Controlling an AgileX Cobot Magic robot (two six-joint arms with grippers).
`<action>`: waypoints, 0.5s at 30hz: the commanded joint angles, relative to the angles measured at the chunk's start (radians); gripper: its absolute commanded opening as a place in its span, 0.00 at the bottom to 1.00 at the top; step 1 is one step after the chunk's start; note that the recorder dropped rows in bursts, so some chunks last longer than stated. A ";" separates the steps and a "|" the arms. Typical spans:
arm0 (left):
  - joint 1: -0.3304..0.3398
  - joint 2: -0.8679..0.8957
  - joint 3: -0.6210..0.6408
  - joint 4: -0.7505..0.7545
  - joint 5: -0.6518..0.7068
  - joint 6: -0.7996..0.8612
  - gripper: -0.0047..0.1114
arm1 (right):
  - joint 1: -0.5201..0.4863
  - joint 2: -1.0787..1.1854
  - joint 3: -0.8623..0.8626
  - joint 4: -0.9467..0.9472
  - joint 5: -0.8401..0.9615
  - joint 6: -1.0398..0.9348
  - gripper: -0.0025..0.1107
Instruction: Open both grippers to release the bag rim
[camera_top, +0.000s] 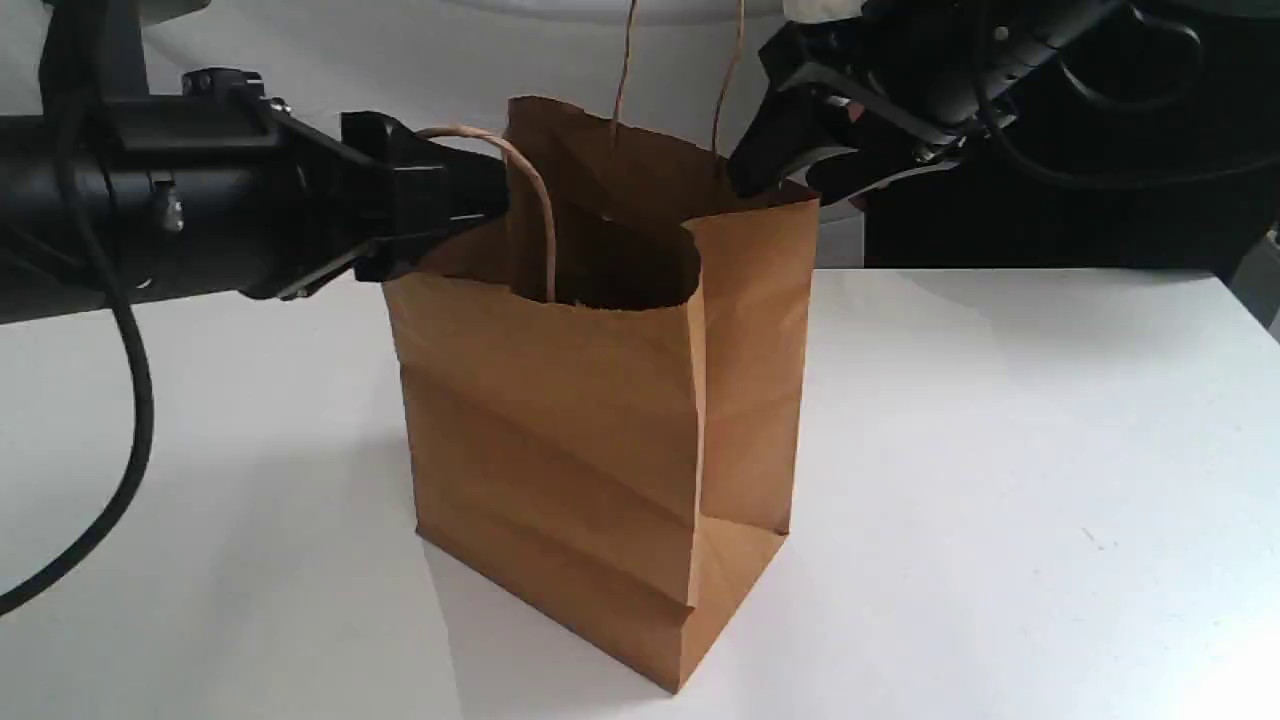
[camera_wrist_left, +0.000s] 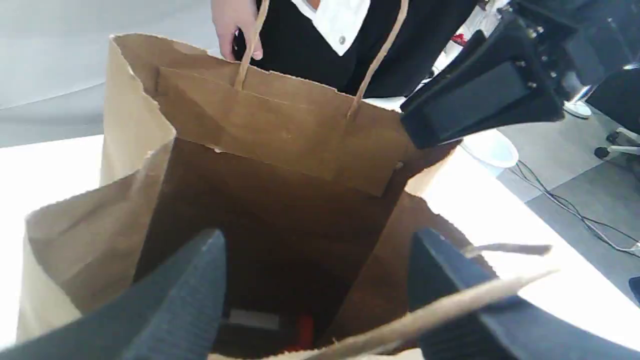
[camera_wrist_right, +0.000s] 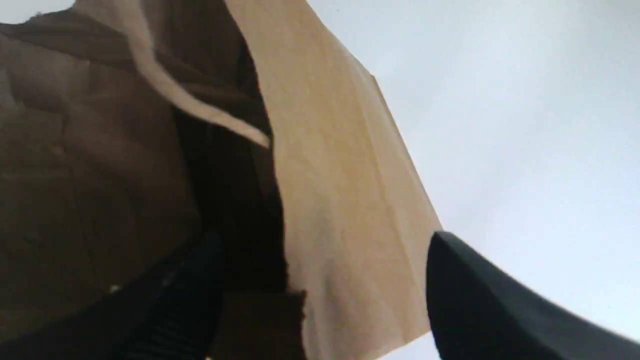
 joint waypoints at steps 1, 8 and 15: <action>0.003 0.002 -0.001 -0.012 -0.006 0.004 0.52 | -0.003 -0.017 -0.005 -0.002 -0.009 -0.005 0.57; 0.003 -0.076 -0.001 -0.005 -0.034 0.009 0.52 | -0.003 -0.043 -0.005 -0.005 -0.011 -0.011 0.57; 0.003 -0.136 -0.001 0.000 -0.041 0.027 0.52 | -0.003 -0.088 -0.005 -0.047 0.007 -0.009 0.57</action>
